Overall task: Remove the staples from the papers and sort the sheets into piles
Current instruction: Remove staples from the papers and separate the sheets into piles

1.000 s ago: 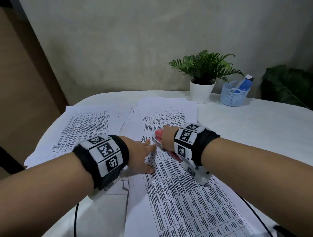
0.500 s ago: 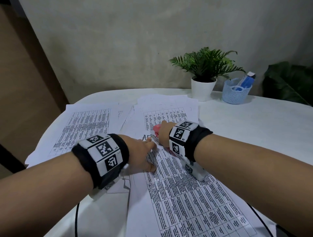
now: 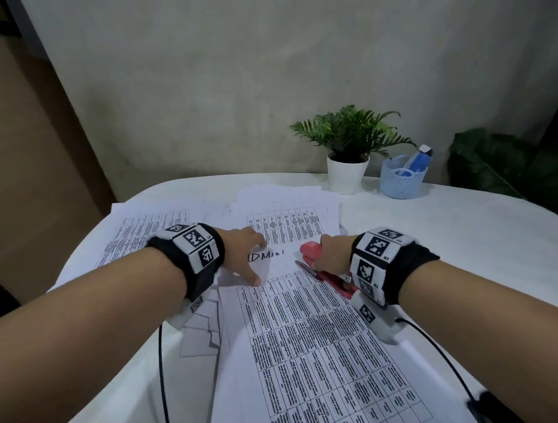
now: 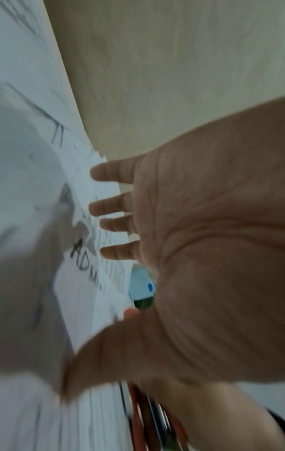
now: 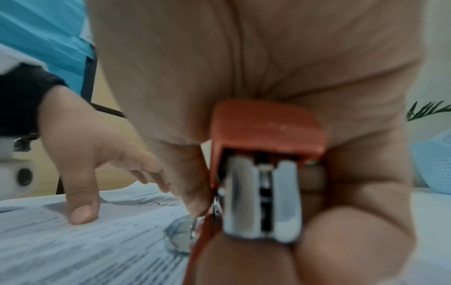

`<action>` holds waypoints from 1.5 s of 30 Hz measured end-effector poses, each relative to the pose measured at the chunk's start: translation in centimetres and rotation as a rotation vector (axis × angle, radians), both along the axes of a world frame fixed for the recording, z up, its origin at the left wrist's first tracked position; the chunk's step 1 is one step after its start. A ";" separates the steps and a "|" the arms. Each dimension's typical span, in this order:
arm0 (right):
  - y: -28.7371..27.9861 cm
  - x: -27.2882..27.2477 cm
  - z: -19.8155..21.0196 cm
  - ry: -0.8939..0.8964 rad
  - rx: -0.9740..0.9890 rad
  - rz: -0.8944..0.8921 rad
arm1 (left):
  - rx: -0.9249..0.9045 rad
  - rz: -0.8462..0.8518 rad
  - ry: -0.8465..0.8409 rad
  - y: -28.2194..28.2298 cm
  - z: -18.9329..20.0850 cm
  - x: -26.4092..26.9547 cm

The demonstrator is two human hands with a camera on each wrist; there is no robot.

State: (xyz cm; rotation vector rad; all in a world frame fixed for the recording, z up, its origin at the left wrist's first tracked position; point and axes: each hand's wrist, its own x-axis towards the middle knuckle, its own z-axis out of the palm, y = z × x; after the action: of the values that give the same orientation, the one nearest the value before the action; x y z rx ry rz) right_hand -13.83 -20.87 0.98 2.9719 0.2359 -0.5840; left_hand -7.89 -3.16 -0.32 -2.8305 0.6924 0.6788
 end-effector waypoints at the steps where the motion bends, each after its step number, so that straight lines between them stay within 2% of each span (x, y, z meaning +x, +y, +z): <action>1: -0.2 -0.2 -0.2 -0.020 0.003 -0.017 | -0.005 0.021 0.014 -0.1 0.1 0.2; 4: -0.5 0.2 -1.5 -0.060 0.116 -0.110 | -0.034 0.114 0.052 -0.3 0.1 1.1; 7: -0.6 0.8 -2.5 -0.103 0.243 -0.217 | 0.021 0.164 0.065 -0.6 0.2 1.6; 11: -0.9 1.0 -3.0 -0.105 0.283 -0.246 | 0.063 0.127 0.073 -1.0 0.5 1.5; 15: -0.9 0.9 -2.8 -0.120 0.271 -0.229 | -0.029 0.155 0.066 0.4 0.8 1.0; 19: -0.8 0.5 -2.7 -0.150 0.205 -0.154 | -0.130 0.202 0.188 2.6 0.8 0.0; 21: -0.7 0.5 -2.7 -0.146 0.225 -0.181 | -0.178 0.222 0.209 3.1 0.6 -0.5; 26: -0.5 0.5 -2.5 -0.143 0.243 -0.213 | -0.237 0.180 0.106 1.7 -0.5 -0.1; 28: -0.5 0.5 -2.5 -0.129 0.252 -0.217 | -0.204 0.210 0.127 0.8 -0.5 0.2; 32: -0.8 0.4 -2.2 -0.112 0.178 -0.133 | -0.078 0.202 0.032 -0.2 -0.1 1.1; 35: -0.9 0.3 -2.1 -0.115 0.162 -0.099 | -0.027 0.189 0.067 -0.2 -0.5 1.6; 39: -0.9 0.5 -2.3 -0.127 0.196 -0.110 | -0.170 0.209 0.088 0.2 -0.4 0.7; 42: -0.9 0.5 -2.4 -0.110 0.202 -0.114 | -0.312 0.176 0.235 1.7 0.3 -0.6; 45: -0.8 0.7 -2.4 -0.114 0.250 -0.195 | -0.430 0.154 0.391 3.6 0.7 -3.0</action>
State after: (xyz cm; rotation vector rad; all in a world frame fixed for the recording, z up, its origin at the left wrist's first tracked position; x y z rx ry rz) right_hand -13.14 -21.70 -1.37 3.2836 0.0080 -0.4296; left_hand -10.86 0.44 0.34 -3.1973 0.7578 1.2730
